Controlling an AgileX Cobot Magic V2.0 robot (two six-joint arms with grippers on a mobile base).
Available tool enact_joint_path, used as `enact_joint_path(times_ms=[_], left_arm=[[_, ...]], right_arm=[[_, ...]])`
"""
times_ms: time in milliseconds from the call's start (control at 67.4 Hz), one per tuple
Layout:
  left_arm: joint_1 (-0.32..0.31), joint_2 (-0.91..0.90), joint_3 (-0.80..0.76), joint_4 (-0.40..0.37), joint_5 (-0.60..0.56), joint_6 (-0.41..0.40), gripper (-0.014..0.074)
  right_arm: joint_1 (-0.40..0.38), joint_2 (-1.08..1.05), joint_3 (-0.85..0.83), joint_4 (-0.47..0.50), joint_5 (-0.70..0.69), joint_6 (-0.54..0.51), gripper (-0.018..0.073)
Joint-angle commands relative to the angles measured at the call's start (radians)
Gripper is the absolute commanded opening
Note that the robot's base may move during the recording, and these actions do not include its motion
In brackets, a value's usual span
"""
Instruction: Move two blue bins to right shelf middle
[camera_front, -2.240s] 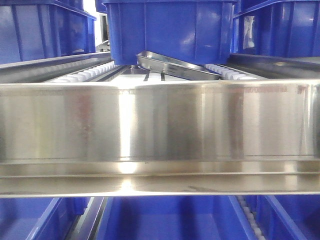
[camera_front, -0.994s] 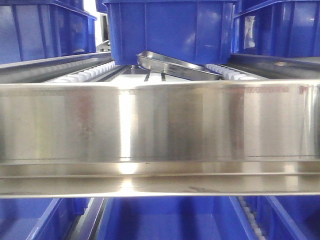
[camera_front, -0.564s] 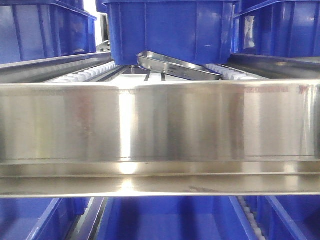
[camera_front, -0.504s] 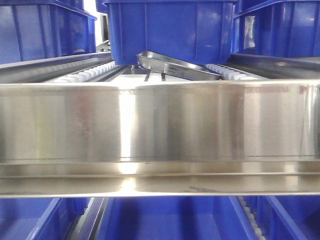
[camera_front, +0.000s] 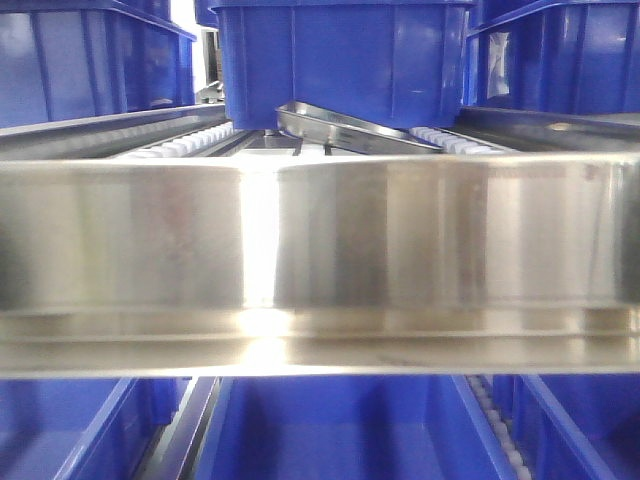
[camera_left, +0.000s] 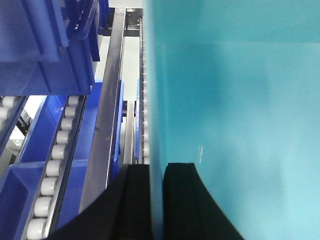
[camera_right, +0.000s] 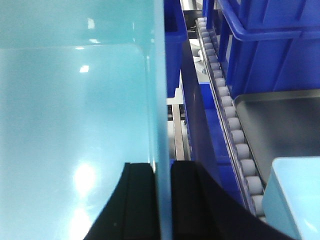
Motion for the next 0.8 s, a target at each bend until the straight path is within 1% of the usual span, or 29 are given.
enact_joint_path(times_ms=[0,163,400,786], left_arm=[[-0.013,-0.012,-0.012,0.017,-0.030,0.011,-0.0111],[-0.013,-0.012,-0.012,0.017,-0.030,0.011,-0.0111],[-0.013,-0.012,-0.012,0.017,-0.072,0.011,-0.0111],[-0.013,-0.012,-0.012,0.017,-0.072,0.011,-0.0111]], right_arm=[[0.000,-0.007,-0.009,-0.050,-0.039,0.000,-0.0165],[0.000,-0.007,-0.009,-0.050,-0.039,0.000,-0.0165],[0.000,-0.007,-0.009,-0.050,-0.039,0.000,-0.0165],[0.000,-0.007,-0.009,-0.050,-0.039,0.000,-0.0165]])
